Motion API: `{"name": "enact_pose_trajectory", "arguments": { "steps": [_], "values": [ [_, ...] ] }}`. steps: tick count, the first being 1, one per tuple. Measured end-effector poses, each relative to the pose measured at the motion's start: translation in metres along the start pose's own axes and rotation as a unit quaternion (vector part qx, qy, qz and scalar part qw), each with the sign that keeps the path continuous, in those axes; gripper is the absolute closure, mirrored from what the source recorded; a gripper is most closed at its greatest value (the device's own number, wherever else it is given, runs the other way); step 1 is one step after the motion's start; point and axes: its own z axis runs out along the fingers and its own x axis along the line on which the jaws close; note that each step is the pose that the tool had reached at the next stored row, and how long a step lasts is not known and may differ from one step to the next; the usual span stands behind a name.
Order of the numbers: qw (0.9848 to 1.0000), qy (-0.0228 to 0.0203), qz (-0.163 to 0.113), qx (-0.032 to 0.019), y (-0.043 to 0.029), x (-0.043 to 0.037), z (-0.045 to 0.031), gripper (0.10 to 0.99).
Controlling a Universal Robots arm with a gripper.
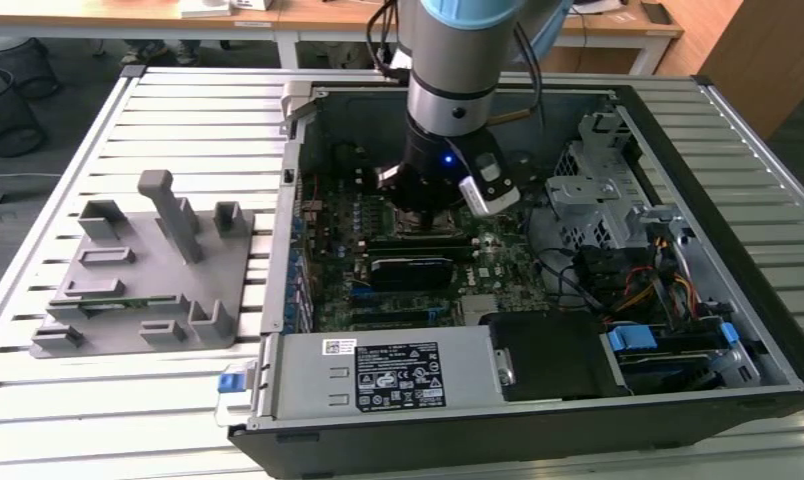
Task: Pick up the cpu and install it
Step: 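Install the second cpu locking lever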
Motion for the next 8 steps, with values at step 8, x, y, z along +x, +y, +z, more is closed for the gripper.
{"name": "enact_pose_trajectory", "arguments": {
  "steps": [8],
  "values": [
    [1.0000, -0.0001, 0.000, -0.0037, -0.0009, 0.0065, 0.0080, 0.980]
  ]
}}
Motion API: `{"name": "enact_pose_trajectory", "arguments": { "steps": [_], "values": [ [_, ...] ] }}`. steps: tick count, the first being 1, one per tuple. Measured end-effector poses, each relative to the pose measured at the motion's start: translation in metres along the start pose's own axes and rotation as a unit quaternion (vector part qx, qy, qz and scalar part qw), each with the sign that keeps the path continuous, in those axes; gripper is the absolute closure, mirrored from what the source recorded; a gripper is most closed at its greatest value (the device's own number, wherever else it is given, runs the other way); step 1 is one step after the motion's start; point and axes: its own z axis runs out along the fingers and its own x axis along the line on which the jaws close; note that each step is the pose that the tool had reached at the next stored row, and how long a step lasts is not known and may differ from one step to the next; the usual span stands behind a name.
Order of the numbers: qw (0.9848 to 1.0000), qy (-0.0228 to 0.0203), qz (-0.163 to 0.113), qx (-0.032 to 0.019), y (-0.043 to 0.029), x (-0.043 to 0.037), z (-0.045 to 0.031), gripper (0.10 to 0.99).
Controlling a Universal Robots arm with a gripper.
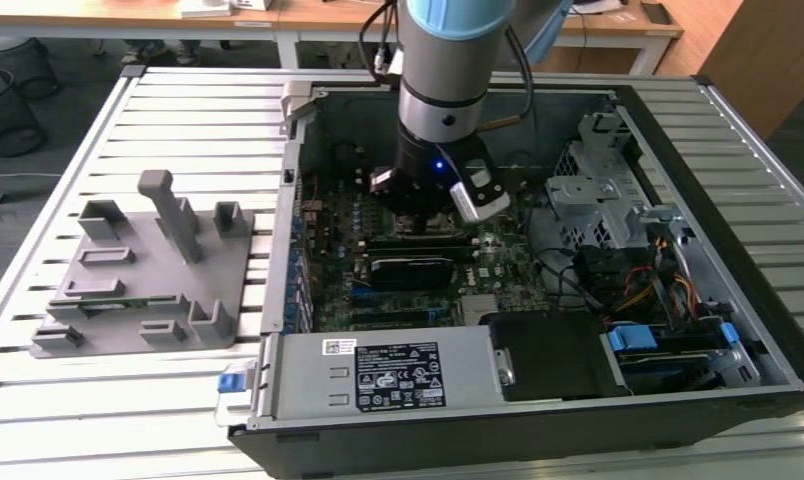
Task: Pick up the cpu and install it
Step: 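Install the second cpu locking lever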
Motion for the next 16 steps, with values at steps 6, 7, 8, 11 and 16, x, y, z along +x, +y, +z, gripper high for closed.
{"name": "enact_pose_trajectory", "arguments": {
  "steps": [6, 7, 8, 11, 16],
  "values": [
    [0.9998, -0.0003, 0.000, -0.0184, -0.0033, 0.0007, 0.0047, 0.980],
    [0.9997, -0.0004, 0.000, -0.0246, -0.0047, 0.0007, 0.0048, 0.980],
    [0.9996, -0.0005, 0.000, -0.0281, -0.0064, 0.0007, 0.0048, 0.980],
    [0.9996, -0.0005, 0.000, -0.0299, -0.0122, 0.0016, 0.0049, 0.980],
    [0.9994, -0.0006, 0.000, -0.0348, -0.0168, 0.0066, 0.0053, 0.980]
  ]
}}
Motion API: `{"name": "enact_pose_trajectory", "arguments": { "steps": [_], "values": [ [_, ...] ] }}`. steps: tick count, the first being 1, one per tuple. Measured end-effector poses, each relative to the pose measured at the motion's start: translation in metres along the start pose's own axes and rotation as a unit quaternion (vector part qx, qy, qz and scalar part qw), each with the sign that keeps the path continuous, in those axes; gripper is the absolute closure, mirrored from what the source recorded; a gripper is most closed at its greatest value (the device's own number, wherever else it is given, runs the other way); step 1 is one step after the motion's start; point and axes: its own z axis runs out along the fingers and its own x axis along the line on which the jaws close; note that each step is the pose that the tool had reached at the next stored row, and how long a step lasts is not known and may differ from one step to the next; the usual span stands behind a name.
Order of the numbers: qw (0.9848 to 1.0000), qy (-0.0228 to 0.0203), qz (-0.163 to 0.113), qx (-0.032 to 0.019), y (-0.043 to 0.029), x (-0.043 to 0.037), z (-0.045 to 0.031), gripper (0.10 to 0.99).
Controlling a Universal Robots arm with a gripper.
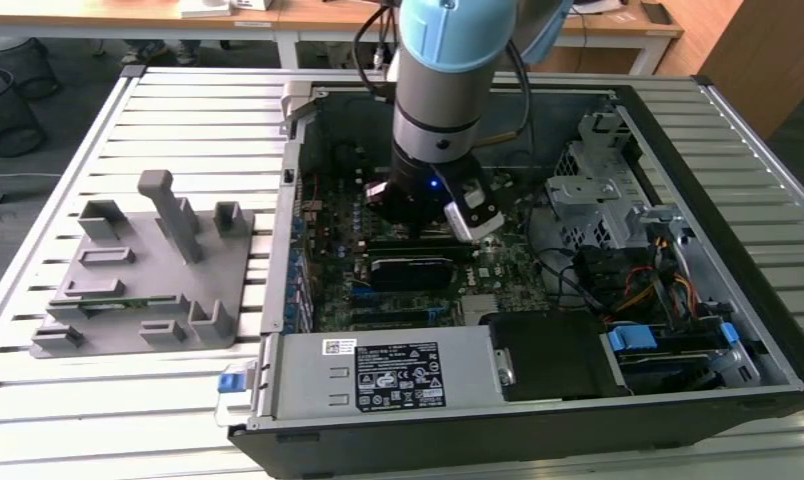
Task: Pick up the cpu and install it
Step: 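Install the second cpu locking lever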
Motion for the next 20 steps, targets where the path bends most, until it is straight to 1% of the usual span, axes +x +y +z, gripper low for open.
{"name": "enact_pose_trajectory", "arguments": {
  "steps": [3, 9, 11, 14, 17, 20],
  "values": [
    [1.0000, -0.0001, 0.000, -0.0032, -0.0003, 0.0023, 0.0013, 0.980],
    [1.0000, -0.0001, 0.000, -0.0091, -0.0018, 0.0034, 0.0071, 0.980],
    [0.9999, -0.0002, 0.000, -0.0131, -0.0030, 0.0044, 0.0075, 0.980],
    [0.9998, -0.0003, 0.000, -0.0215, -0.0048, 0.0058, 0.0076, 0.980],
    [0.9997, -0.0004, 0.000, -0.0246, -0.0070, 0.0068, 0.0080, 0.980],
    [0.9996, -0.0005, 0.000, -0.0288, -0.0098, 0.0079, 0.0085, 0.980]
  ]
}}
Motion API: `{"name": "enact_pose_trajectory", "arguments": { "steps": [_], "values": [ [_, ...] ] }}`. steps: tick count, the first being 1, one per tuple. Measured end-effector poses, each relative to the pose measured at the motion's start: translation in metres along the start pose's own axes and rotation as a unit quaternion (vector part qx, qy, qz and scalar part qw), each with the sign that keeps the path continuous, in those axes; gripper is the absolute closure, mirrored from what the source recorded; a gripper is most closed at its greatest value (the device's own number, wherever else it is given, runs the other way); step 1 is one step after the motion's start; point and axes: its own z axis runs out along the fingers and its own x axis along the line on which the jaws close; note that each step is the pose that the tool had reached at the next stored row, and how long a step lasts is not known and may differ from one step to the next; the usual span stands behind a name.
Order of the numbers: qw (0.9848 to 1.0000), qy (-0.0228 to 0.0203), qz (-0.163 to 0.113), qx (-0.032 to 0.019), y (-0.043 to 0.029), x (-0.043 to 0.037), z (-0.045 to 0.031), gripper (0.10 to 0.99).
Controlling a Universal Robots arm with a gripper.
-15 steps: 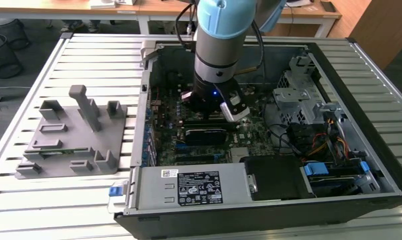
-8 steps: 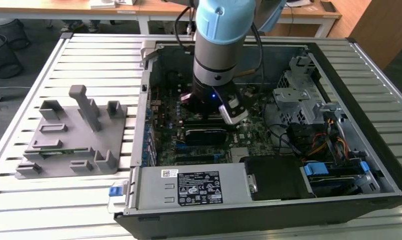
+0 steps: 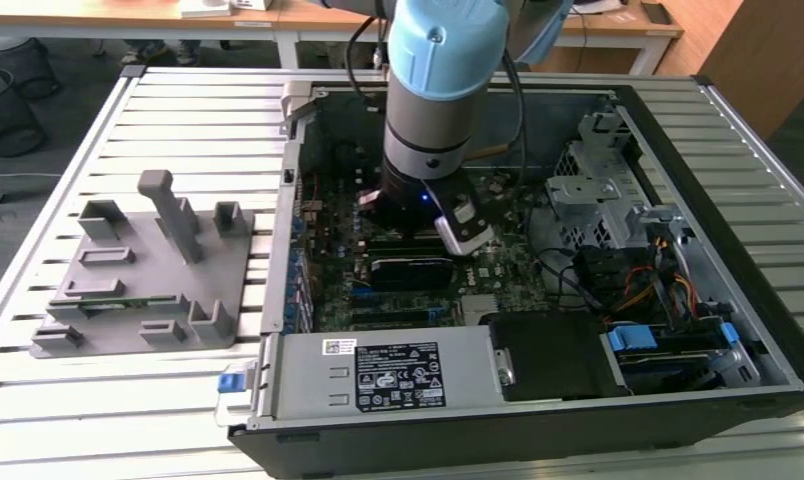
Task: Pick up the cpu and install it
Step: 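Install the second cpu locking lever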
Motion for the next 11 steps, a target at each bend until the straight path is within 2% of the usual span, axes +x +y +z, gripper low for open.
{"name": "enact_pose_trajectory", "arguments": {
  "steps": [11],
  "values": [
    [0.9997, -0.0003, 0.000, -0.0227, -0.0061, 0.0069, 0.0022, 0.980]
  ]
}}
